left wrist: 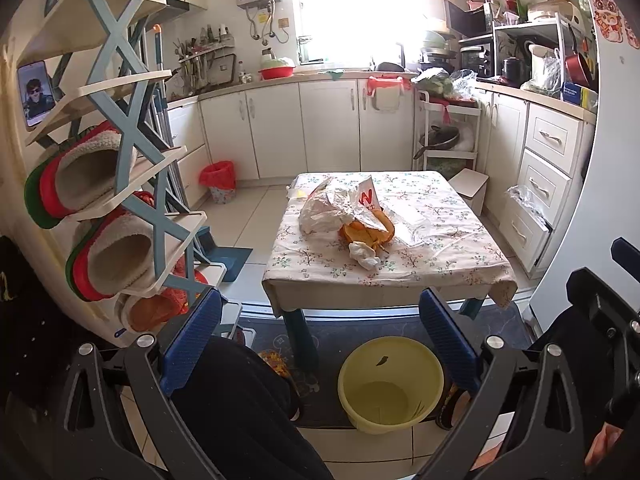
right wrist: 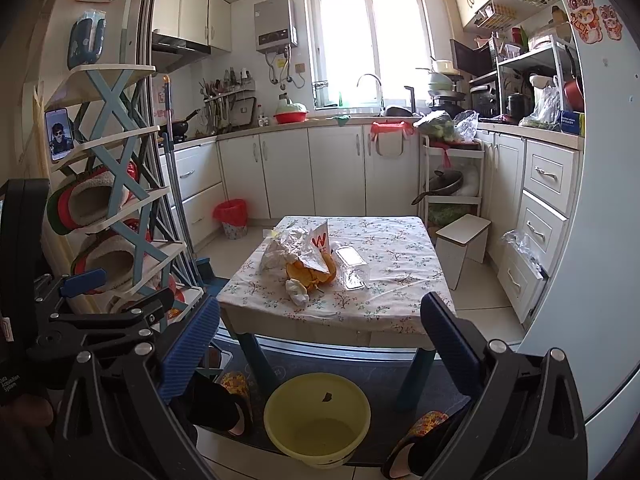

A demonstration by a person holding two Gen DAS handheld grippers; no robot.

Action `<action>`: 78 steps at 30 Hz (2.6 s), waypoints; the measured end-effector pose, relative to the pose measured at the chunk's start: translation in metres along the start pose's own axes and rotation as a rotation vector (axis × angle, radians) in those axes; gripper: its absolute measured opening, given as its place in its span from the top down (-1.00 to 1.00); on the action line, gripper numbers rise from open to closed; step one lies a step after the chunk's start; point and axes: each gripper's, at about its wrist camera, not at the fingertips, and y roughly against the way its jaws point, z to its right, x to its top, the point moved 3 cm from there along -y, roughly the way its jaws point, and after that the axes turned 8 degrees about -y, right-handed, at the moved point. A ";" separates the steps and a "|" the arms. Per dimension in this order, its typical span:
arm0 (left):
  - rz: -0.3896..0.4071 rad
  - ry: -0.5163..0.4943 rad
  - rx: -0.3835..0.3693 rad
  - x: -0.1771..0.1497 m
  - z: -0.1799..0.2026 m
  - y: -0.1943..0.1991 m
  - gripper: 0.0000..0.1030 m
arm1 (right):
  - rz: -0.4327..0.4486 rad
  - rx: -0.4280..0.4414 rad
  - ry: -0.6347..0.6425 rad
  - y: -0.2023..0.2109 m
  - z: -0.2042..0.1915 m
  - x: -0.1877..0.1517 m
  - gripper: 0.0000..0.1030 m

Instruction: Collect trash

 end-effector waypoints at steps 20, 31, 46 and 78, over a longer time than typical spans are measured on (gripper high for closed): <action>0.003 0.004 0.002 0.001 -0.001 0.003 -0.85 | 0.003 0.001 0.007 -0.001 -0.002 0.000 -0.87; 0.001 0.009 -0.003 -0.001 0.003 0.002 -0.85 | 0.003 -0.001 0.008 -0.001 -0.003 0.000 -0.87; -0.026 0.021 -0.028 -0.004 0.004 -0.010 -0.85 | 0.005 -0.003 0.014 -0.007 -0.001 0.003 -0.87; -0.268 0.110 -0.117 0.001 0.013 -0.228 -0.85 | -0.174 -0.043 0.046 -0.174 0.055 0.017 -0.87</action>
